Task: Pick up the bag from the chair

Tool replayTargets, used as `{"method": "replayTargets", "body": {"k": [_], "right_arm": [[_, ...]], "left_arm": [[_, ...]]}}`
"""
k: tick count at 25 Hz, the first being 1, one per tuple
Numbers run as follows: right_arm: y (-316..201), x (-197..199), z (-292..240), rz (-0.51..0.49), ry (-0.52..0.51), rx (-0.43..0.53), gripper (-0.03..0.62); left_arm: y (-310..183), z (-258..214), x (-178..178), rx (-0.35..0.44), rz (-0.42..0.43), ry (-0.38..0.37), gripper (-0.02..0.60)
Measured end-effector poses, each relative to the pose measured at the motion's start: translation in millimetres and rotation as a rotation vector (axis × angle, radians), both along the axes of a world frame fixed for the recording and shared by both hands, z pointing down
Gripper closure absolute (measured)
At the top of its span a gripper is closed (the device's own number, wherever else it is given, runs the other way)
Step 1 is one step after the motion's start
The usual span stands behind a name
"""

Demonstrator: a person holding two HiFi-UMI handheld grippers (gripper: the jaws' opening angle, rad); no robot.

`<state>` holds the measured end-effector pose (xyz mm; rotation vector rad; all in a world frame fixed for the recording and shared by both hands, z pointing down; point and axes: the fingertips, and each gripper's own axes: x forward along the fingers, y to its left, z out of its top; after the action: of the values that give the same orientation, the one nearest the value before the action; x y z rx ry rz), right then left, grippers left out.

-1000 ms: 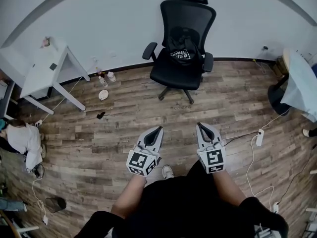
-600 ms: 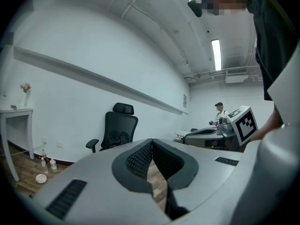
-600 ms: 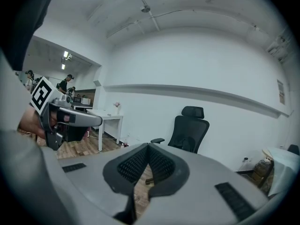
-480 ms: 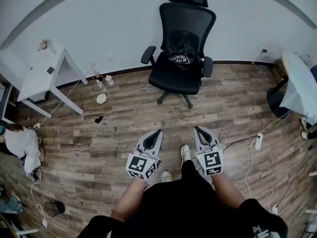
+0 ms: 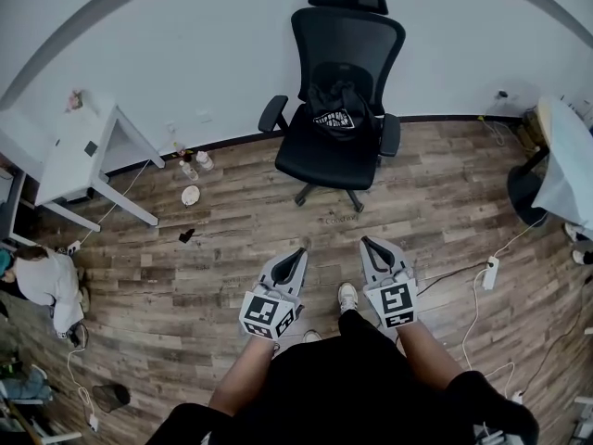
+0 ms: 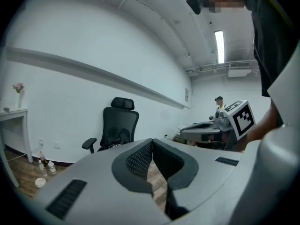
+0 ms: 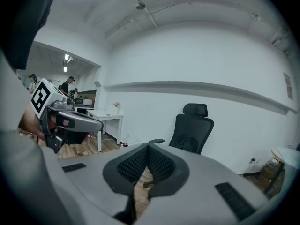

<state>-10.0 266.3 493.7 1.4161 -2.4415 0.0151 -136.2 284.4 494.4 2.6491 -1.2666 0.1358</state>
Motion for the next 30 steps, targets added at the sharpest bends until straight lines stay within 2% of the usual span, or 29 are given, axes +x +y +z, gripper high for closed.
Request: {"method": "replayTargets", "body": {"k": [7, 13, 21, 30], "right_arm": [[-71, 23, 3, -0.009, -0.050, -0.015, 0.572], [-114, 56, 8, -0.026, -0.072, -0.027, 0.572], [-137, 80, 15, -0.049, -0.092, -0.040, 0.572], [-172, 95, 20, -0.007, -0.099, -0.045, 0.572]], "left_arm": [[-64, 2, 37, -0.019, 0.007, -0.027, 0.558], [-100, 2, 73, -0.005, 0.017, -0.115, 0.559], [-123, 3, 104, -0.012, 0.013, -0.122, 0.559], [-163, 5, 101, -0.020, -0.004, -0.084, 0.558]]}}
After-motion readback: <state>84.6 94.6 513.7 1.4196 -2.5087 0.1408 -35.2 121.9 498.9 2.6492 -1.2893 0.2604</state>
